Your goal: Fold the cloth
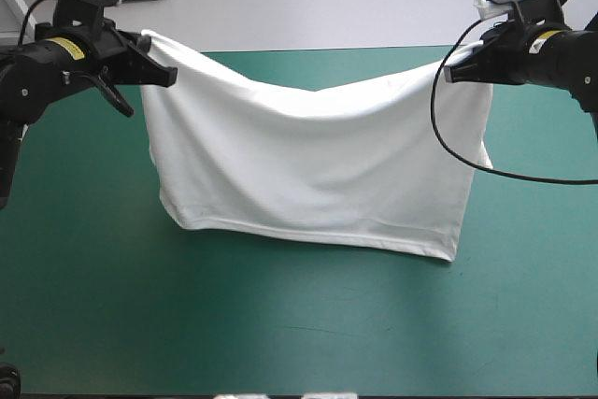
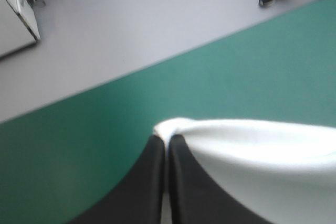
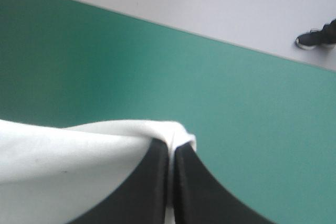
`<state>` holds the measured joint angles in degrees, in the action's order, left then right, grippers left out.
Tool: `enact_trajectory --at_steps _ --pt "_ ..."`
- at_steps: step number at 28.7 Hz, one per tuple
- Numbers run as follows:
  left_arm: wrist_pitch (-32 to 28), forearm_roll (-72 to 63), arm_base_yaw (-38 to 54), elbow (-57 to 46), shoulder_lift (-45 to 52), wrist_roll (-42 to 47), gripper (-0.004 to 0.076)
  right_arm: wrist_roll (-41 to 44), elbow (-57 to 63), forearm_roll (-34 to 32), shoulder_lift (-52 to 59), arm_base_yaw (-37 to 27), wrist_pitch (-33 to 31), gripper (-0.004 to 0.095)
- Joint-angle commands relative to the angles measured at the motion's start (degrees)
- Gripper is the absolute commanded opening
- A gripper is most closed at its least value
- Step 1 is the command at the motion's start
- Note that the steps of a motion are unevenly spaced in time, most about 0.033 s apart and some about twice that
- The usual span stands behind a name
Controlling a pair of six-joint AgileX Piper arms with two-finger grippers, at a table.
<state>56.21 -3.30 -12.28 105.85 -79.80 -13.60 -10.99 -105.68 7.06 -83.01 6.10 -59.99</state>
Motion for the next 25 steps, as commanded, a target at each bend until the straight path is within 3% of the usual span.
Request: enact_trajectory --at_steps 1,7,11,17,22,25 --pt "-16.4 0.4 -0.1 2.4 1.1 -0.1 -0.0009 0.1 -3.9 -0.2 0.3 -0.6 11.6 -0.0017" --pt "-26.5 1.7 -0.1 7.2 -4.4 -1.0 -0.0009 -0.2 -16.1 -0.8 -7.5 -0.6 15.8 -0.0017" --pt "-28.4 1.8 -0.1 13.3 -10.0 -1.2 -0.0008 -0.2 -26.8 -0.5 -13.7 -1.2 17.7 -0.0017" --pt "-33.9 1.8 0.0 20.0 -16.9 -1.2 -0.0009 -2.8 -33.1 6.9 -19.5 -5.2 23.6 -0.0017" --pt "-34.8 0.8 0.6 20.4 -21.2 -1.1 -0.0008 -5.2 -33.1 10.3 -23.0 -7.9 24.9 -0.0017" --pt "-31.8 -4.9 1.9 19.9 -24.0 -0.7 -0.0009 -7.9 -30.2 12.4 -25.5 -8.7 20.4 -0.0017"
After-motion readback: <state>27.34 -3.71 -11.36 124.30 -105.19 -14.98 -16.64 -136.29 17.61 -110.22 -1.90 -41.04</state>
